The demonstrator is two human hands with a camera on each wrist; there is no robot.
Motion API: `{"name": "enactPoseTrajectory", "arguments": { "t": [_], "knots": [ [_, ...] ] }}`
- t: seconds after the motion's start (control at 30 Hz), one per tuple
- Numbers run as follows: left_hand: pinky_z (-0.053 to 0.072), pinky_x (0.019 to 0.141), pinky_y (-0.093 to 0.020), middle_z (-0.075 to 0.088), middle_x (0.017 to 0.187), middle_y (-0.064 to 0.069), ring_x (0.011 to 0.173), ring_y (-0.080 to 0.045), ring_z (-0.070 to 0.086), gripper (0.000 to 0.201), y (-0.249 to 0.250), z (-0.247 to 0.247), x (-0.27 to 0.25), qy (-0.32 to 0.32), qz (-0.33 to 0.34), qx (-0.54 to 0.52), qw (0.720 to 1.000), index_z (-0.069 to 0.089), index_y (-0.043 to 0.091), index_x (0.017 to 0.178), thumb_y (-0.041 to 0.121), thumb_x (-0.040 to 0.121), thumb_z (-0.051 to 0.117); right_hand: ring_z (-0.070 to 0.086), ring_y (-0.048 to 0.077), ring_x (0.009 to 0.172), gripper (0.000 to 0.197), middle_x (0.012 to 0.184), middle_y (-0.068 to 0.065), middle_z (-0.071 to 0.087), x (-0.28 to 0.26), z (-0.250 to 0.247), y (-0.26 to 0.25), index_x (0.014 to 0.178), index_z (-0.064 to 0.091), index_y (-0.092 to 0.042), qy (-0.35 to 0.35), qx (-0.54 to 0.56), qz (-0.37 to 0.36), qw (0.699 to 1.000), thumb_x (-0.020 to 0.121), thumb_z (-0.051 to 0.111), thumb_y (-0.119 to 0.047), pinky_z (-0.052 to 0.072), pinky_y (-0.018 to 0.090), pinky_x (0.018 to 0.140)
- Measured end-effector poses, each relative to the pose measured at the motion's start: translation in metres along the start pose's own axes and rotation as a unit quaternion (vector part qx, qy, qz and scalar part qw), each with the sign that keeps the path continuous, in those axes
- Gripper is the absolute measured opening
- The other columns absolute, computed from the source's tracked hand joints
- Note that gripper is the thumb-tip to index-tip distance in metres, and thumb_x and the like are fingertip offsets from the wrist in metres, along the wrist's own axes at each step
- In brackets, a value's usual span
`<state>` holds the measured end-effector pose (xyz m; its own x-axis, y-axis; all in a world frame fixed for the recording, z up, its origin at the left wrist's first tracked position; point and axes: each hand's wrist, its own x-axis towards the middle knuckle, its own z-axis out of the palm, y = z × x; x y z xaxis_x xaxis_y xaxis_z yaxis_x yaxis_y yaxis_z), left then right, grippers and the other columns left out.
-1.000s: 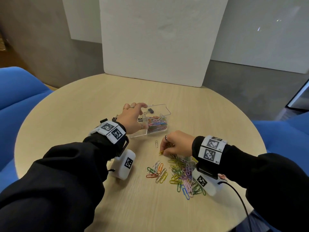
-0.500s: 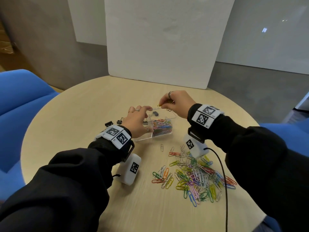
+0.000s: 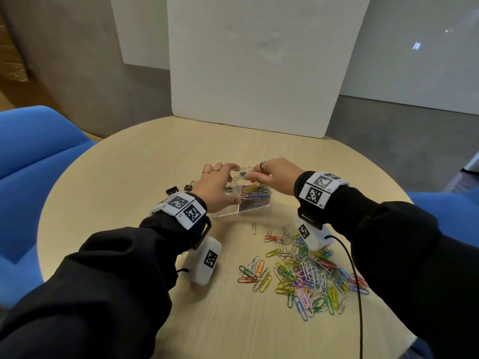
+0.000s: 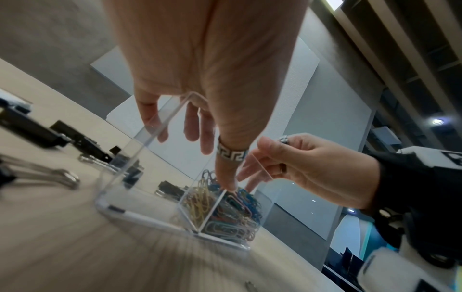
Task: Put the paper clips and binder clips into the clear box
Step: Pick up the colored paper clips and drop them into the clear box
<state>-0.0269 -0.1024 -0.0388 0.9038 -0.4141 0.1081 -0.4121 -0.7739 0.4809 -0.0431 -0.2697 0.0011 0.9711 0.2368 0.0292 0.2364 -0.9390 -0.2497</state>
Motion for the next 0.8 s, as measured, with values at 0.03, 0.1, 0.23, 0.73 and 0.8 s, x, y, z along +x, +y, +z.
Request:
{"name": "enactPoseTrajectory", "arguments": {
  "t": [0.03, 0.1, 0.23, 0.73, 0.8],
  "knots": [
    [0.037, 0.093, -0.037, 0.049, 0.120, 0.001, 0.118, -0.021, 0.032, 0.068, 0.000, 0.000, 0.000, 0.000, 0.000, -0.001, 1.000, 0.031, 0.028, 0.138, 0.028, 0.080, 0.067, 0.062, 0.025, 0.083, 0.051, 0.086, 0.009, 0.070, 0.000, 0.003, -0.001, 0.101, 0.069, -0.008, -0.022, -0.049, 0.008, 0.999, 0.094, 0.039, -0.048, 0.043, 0.032, 0.076],
    [0.038, 0.095, -0.038, 0.049, 0.120, 0.001, 0.119, -0.021, 0.031, 0.068, 0.000, 0.000, 0.000, -0.002, 0.000, 0.000, 1.000, 0.031, 0.028, 0.138, 0.029, 0.080, 0.067, 0.055, 0.024, 0.072, 0.062, 0.070, 0.007, 0.062, -0.002, 0.005, -0.002, 0.097, 0.069, -0.003, -0.033, -0.112, 0.019, 0.993, 0.095, 0.031, -0.052, 0.032, 0.029, 0.070],
    [0.036, 0.093, -0.036, 0.049, 0.121, 0.001, 0.118, -0.021, 0.031, 0.069, 0.000, 0.000, 0.000, -0.003, 0.001, 0.001, 1.000, 0.030, 0.027, 0.138, 0.028, 0.080, 0.067, 0.050, 0.010, 0.060, 0.050, 0.080, 0.005, 0.066, -0.011, -0.005, 0.001, 0.107, 0.069, -0.012, -0.026, -0.003, 0.020, 0.999, 0.096, 0.034, -0.045, 0.036, 0.021, 0.058],
    [0.035, 0.100, -0.046, 0.048, 0.119, 0.000, 0.117, -0.024, 0.032, 0.072, -0.001, -0.001, 0.001, -0.013, 0.000, 0.013, 1.000, 0.030, 0.026, 0.139, 0.033, 0.079, 0.069, 0.050, 0.006, 0.085, 0.043, 0.112, -0.005, 0.053, -0.116, -0.012, 0.038, 0.120, 0.054, -0.024, -0.240, -0.040, 0.072, 0.967, 0.083, 0.062, -0.044, 0.037, 0.019, 0.074],
    [0.036, 0.100, -0.045, 0.048, 0.122, -0.001, 0.118, -0.024, 0.032, 0.072, 0.000, -0.003, 0.000, -0.020, 0.002, 0.022, 1.000, 0.029, 0.026, 0.139, 0.034, 0.079, 0.068, 0.049, 0.007, 0.087, 0.047, 0.110, -0.005, 0.049, -0.129, -0.009, 0.051, 0.122, 0.053, -0.023, -0.233, -0.045, 0.105, 0.966, 0.081, 0.064, -0.044, 0.037, 0.019, 0.071]
  ]
}}
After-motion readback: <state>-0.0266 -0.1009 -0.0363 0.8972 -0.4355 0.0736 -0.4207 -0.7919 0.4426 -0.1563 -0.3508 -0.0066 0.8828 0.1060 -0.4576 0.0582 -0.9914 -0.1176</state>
